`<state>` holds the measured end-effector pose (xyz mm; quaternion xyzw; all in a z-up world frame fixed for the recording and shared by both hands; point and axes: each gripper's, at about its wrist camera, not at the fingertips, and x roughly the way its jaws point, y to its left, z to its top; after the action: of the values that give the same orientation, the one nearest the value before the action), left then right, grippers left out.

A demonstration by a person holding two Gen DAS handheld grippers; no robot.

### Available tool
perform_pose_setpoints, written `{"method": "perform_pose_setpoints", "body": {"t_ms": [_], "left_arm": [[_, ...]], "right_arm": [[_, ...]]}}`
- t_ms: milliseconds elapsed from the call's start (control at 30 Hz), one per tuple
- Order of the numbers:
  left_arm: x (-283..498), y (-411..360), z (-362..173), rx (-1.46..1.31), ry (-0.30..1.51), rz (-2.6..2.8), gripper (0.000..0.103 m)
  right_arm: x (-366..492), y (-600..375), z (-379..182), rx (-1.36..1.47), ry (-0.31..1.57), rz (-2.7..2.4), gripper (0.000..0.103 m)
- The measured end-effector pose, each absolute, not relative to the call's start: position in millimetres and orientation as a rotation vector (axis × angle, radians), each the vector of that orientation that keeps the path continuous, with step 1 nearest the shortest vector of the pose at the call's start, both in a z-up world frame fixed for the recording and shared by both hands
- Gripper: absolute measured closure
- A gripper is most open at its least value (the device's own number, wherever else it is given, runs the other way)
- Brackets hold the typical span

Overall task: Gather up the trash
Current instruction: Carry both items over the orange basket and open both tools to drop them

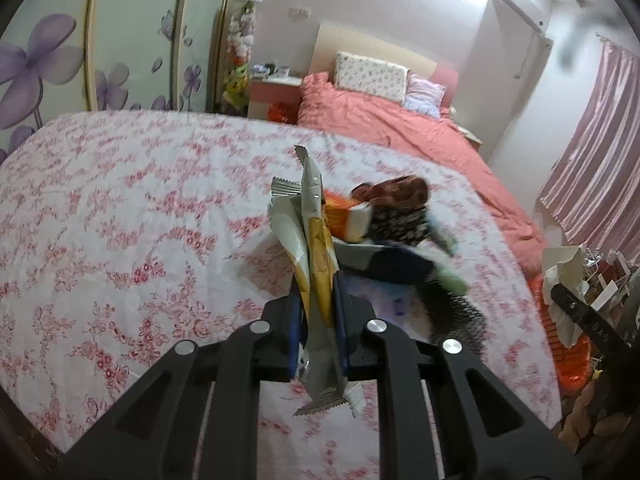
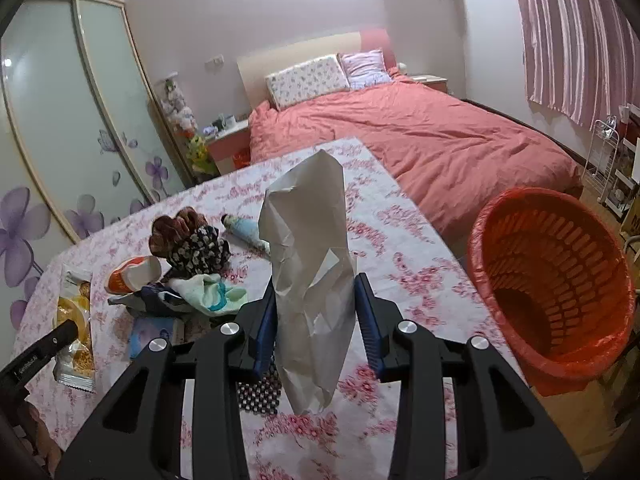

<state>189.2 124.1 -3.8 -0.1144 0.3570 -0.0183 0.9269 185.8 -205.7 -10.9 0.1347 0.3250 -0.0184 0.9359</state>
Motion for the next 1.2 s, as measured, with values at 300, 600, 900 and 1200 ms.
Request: {"method": "perform_pose_setpoints", "body": {"t_ms": [300,600,900,1200], "left_arm": [[173,62,39,-0.198,0.653,-0.175,0.087],[178,-38,49,-0.14,0.647,-0.378,0.087],[198,-126,30,-0.099,0.708,-0.575,0.087],[222,-199,-2,-0.035,0.766,-0.721,0.087]], "right_arm": [[159,-236,3,0.331,0.579,-0.062,0.066],[141,-271,4,0.352,0.515,-0.189,0.066],[141,-319,-14,0.408,0.527,-0.309,0.066],[141,-359,-29,0.462,0.528,-0.387,0.066]]}}
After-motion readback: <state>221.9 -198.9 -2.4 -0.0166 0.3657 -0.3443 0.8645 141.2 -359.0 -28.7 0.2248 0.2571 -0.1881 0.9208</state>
